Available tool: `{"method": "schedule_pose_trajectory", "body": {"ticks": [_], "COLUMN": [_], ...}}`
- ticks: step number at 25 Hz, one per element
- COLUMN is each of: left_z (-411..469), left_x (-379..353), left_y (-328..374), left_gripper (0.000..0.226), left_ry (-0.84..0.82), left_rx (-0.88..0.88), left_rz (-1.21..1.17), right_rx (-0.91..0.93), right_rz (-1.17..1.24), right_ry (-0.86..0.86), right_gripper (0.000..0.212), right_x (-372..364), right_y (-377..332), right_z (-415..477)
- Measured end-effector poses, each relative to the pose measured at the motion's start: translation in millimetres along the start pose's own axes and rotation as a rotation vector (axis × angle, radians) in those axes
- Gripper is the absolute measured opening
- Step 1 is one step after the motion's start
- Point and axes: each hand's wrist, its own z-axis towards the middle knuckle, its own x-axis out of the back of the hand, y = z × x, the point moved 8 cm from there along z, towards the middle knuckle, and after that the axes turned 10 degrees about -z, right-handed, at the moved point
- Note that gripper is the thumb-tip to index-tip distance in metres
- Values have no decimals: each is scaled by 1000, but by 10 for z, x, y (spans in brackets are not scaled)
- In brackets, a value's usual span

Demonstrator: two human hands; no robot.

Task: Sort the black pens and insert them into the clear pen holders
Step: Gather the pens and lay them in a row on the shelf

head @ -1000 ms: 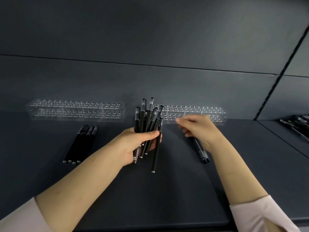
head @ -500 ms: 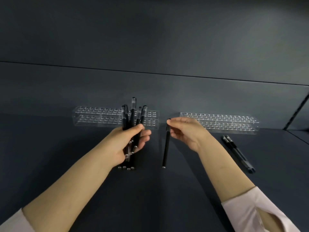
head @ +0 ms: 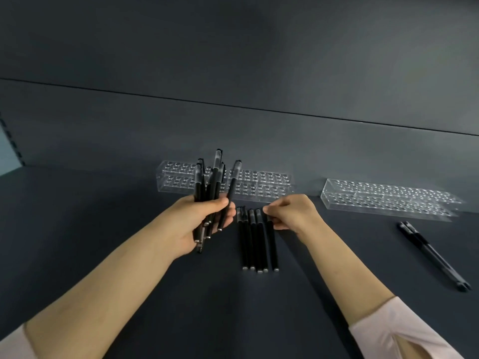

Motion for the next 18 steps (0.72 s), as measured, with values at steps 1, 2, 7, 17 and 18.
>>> {"method": "schedule_pose_trajectory", "body": {"ticks": [1,2,7,17,18], "left_z": [0,-2,-44,-207,-211], "left_x": [9,10,-19,-217,-221], "left_y": [-2,-6,-23,-138,-136], "left_gripper": [15,16,19,24,24], "left_ry": [2,4,-15,-189,-193], "left_rx": [-3,-6,8,102,99], "left_rz": [-11,-7,67,204,210], "right_rx": [7,16,82,204,208], "right_rz": [-36,-57,-23,407,448], "right_ry": [11,20,20,-277,-306], "right_gripper": [14,13,13,20,15], "right_x": [-17,-29,-41,-158,-188], "right_y": [-15,-34,-118,-414,-424], "right_z": [3,-7,-121,-412,-429]}}
